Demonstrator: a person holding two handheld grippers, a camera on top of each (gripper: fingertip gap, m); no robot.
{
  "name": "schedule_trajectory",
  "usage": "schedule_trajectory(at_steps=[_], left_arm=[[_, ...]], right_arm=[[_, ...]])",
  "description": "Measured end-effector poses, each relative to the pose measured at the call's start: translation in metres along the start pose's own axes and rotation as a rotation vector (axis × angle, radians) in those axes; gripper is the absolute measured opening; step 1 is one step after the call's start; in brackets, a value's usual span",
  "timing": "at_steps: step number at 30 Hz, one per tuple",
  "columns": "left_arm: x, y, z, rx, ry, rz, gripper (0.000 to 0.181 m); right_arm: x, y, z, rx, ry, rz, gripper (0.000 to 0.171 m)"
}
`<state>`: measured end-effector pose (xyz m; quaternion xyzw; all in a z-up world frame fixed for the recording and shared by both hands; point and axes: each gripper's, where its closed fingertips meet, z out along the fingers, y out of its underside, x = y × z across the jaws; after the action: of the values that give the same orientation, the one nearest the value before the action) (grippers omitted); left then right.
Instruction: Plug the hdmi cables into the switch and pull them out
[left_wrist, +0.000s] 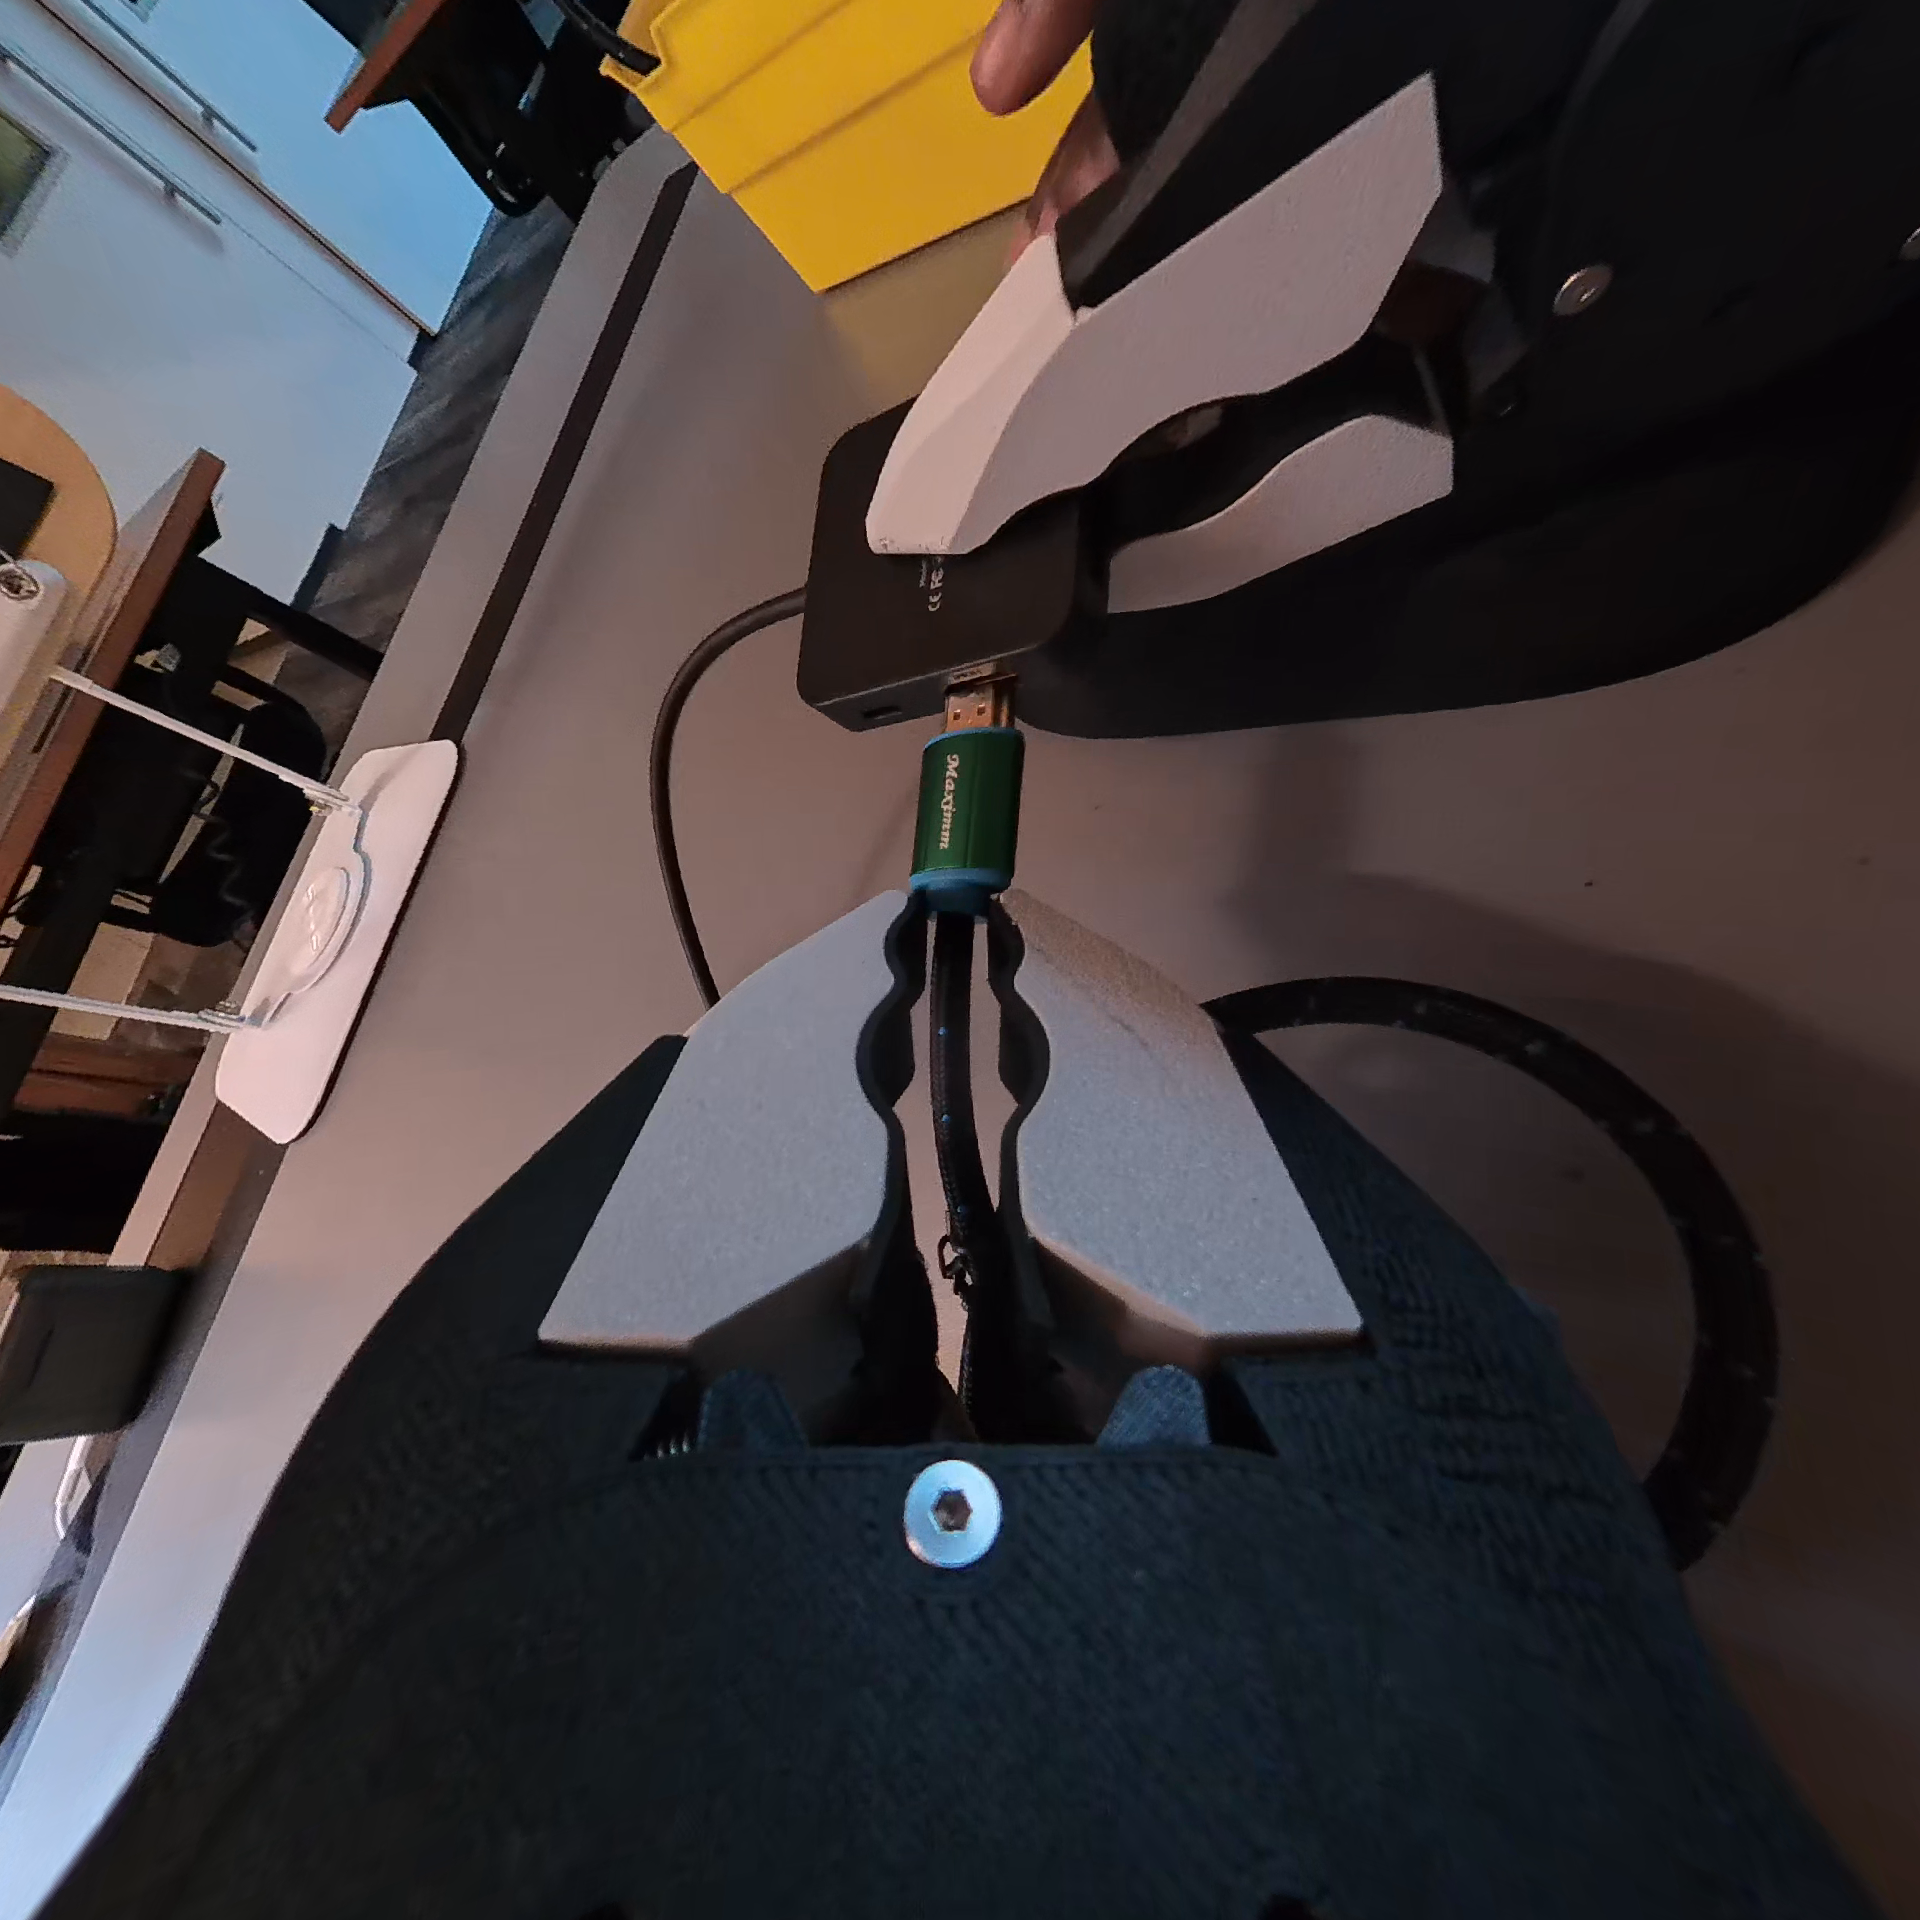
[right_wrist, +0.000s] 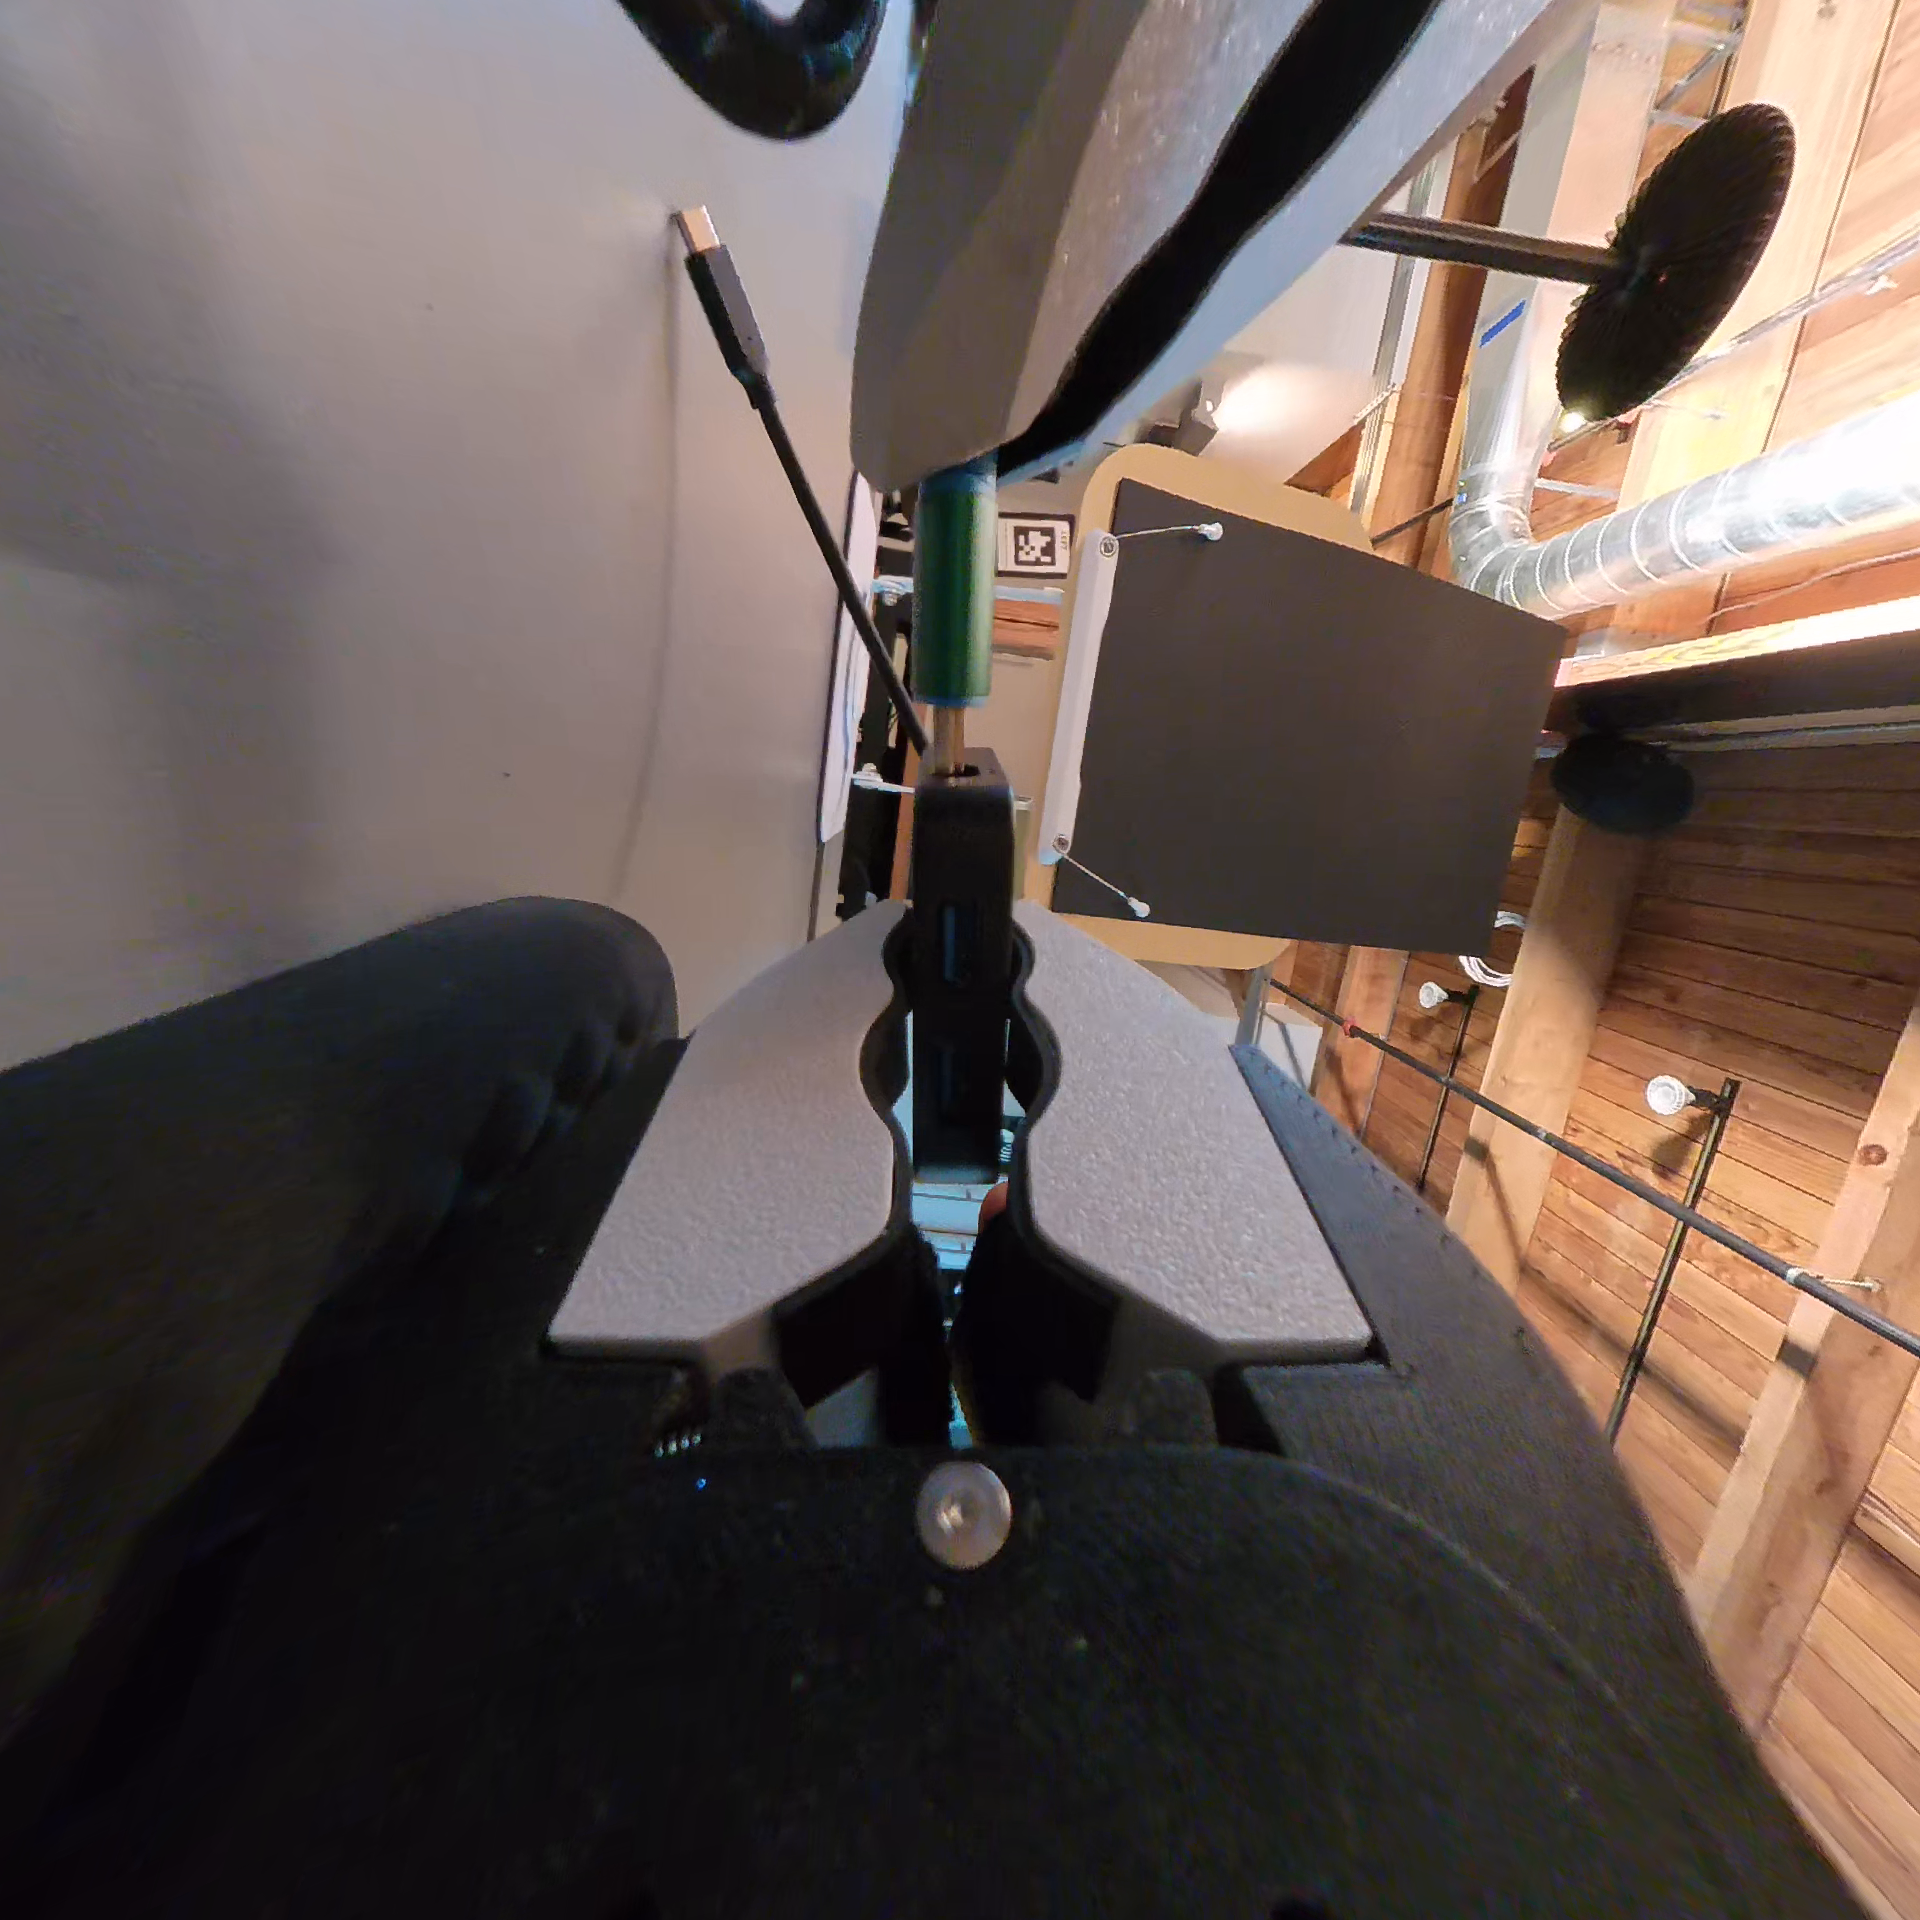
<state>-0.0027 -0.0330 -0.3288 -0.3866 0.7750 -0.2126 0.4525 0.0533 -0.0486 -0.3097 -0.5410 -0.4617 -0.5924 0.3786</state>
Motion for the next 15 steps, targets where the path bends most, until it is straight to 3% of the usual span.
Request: schedule_trajectory(at_steps=[15], left_arm=[[0.0041,-0.0045,-0.0048,0.056,0.032,-0.007,0.010]], right_arm=[[0.0014,-0.0078,-0.0040,0.049,-0.008,0.036,0.013]])
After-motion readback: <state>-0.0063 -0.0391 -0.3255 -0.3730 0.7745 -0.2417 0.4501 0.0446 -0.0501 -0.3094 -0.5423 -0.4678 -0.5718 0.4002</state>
